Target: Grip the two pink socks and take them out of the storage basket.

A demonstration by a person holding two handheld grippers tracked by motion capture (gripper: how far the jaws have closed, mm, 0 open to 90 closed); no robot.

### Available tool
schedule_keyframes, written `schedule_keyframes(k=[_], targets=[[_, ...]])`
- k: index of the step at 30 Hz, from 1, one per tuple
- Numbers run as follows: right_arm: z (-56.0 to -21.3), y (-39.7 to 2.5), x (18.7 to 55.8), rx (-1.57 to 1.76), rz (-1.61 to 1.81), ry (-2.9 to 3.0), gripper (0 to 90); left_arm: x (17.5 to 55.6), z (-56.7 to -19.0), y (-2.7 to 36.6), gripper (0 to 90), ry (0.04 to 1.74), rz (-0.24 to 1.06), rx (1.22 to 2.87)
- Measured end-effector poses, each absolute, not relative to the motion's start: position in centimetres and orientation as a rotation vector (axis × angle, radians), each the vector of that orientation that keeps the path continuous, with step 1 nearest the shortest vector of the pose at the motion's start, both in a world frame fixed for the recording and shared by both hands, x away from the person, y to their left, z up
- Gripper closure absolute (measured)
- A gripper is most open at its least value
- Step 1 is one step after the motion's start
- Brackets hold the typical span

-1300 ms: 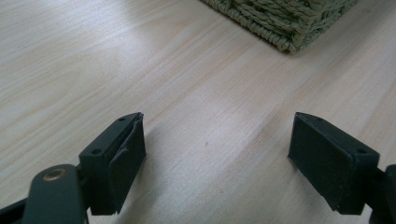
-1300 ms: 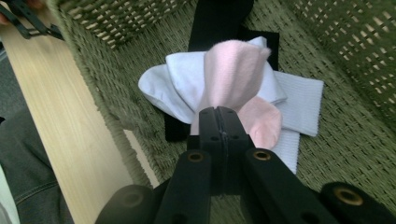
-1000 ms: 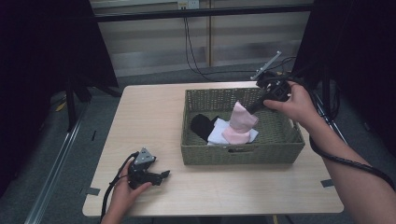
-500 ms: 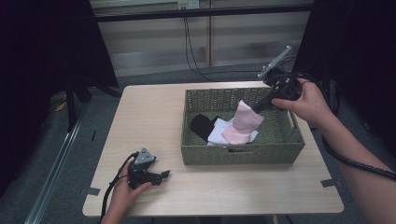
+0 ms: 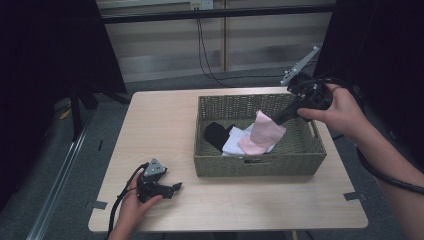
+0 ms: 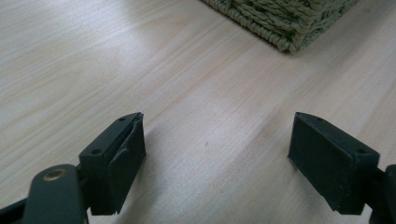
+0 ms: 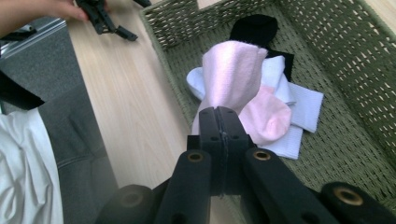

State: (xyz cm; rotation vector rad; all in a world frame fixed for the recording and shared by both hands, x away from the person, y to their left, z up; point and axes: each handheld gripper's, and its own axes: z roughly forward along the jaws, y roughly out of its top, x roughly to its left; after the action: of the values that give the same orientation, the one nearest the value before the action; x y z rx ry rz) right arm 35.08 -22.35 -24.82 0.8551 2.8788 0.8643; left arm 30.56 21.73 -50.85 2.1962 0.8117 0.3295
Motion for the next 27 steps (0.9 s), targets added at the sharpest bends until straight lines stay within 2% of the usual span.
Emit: schedule_keyframes(k=[14, 27], targets=[[-24.0, -22.3, 32.4, 0.764, 0.925, 2.92, 90.0, 30.5, -50.9, 21.7, 18.2, 0.814, 0.327, 2.194], [-25.9, -21.0, 30.6, 0.655, 0.972, 2.997, 90.0, 30.6, -50.8, 21.8, 18.2, 0.809, 0.324, 2.206]])
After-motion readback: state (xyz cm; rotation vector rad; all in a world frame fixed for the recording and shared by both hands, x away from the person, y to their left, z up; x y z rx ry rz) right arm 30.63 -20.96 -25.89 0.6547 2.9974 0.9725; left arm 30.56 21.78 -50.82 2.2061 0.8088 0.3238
